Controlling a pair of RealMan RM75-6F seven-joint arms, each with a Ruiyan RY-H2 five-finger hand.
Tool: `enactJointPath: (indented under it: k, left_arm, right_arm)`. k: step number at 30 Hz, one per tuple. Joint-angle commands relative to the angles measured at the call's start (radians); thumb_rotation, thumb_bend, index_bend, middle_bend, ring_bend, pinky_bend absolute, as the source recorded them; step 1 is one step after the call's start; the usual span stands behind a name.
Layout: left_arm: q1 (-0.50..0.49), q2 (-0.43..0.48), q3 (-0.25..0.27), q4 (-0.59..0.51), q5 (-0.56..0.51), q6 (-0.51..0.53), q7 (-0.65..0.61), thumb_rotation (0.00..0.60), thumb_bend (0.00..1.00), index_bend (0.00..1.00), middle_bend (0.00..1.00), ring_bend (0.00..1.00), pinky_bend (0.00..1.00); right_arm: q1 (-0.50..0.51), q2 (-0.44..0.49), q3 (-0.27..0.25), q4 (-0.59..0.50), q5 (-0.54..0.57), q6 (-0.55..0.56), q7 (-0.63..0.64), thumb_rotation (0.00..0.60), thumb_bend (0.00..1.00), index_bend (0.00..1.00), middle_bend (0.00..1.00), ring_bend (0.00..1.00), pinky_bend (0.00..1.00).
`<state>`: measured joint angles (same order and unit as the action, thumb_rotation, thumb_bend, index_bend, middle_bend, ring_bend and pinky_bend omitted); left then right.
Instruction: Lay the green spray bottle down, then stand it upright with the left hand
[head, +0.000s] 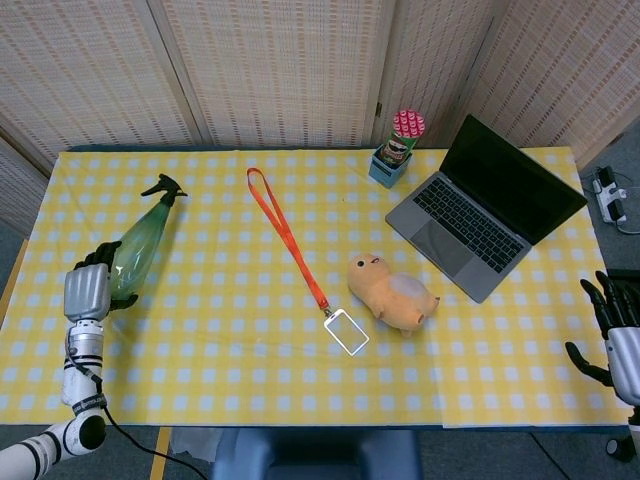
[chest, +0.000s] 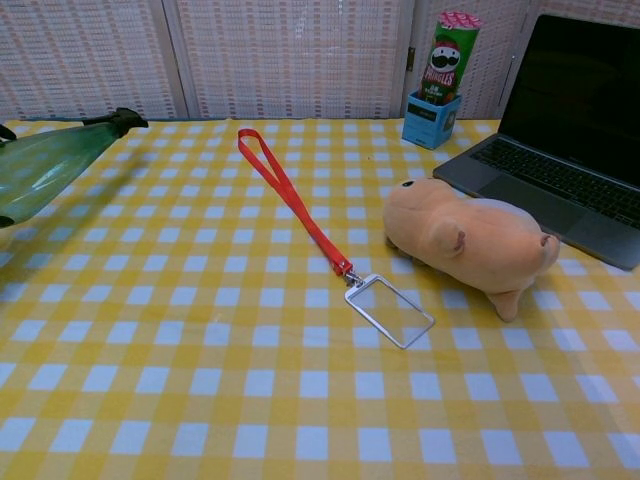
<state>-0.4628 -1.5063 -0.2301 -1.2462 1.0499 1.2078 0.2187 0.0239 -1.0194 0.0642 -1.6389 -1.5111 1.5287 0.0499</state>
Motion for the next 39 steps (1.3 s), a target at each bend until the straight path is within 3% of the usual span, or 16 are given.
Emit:
enactJointPath:
  k: [1, 9, 15, 24, 30, 33, 36, 39]
  left_arm:
    - [0.053, 0.116, 0.082, -0.071, 0.158, -0.03, -0.223, 0.6, 0.43, 0.33, 0.39, 0.47, 0.37]
    - [0.087, 0.169, 0.219, 0.081, 0.463, 0.047, -0.556, 0.6, 0.43, 0.32, 0.39, 0.47, 0.41]
    - [0.081, 0.129, 0.273, 0.263, 0.589, 0.121, -0.736, 0.6, 0.43, 0.32, 0.4, 0.46, 0.41]
    - [0.046, 0.089, 0.34, 0.425, 0.699, 0.143, -0.736, 0.6, 0.43, 0.34, 0.4, 0.44, 0.41]
    - [0.039, 0.069, 0.345, 0.467, 0.7, 0.154, -0.784, 0.6, 0.43, 0.34, 0.4, 0.43, 0.4]
    - [0.039, 0.075, 0.345, 0.473, 0.686, 0.135, -0.77, 0.6, 0.42, 0.27, 0.31, 0.3, 0.3]
    - [0.042, 0.087, 0.333, 0.453, 0.661, 0.12, -0.73, 0.6, 0.31, 0.11, 0.07, 0.11, 0.15]
    - [0.045, 0.109, 0.323, 0.415, 0.642, 0.115, -0.695, 0.6, 0.19, 0.01, 0.0, 0.02, 0.05]
  right_arm:
    - [0.0, -0.001, 0.0, 0.0, 0.0, 0.0, -0.002, 0.6, 0.33, 0.0, 0.0, 0.0, 0.0]
    - [-0.002, -0.003, -0.002, 0.0, -0.007, 0.006, -0.006, 0.6, 0.33, 0.0, 0.0, 0.0, 0.0]
    - [0.0, -0.01, -0.004, -0.004, -0.01, 0.003, -0.021, 0.6, 0.33, 0.0, 0.0, 0.0, 0.0]
    - [0.004, -0.017, -0.001, -0.005, 0.004, -0.008, -0.039, 0.6, 0.33, 0.0, 0.0, 0.0, 0.0]
    - [0.005, -0.021, 0.002, -0.005, 0.019, -0.016, -0.055, 0.6, 0.33, 0.0, 0.0, 0.0, 0.0]
    - [0.006, -0.023, 0.003, -0.005, 0.025, -0.02, -0.06, 0.6, 0.33, 0.0, 0.0, 0.0, 0.0]
    - [0.008, -0.024, 0.006, -0.004, 0.03, -0.022, -0.063, 0.6, 0.33, 0.0, 0.0, 0.0, 0.0]
    - [0.007, -0.024, 0.007, -0.004, 0.029, -0.019, -0.061, 0.6, 0.33, 0.0, 0.0, 0.0, 0.0]
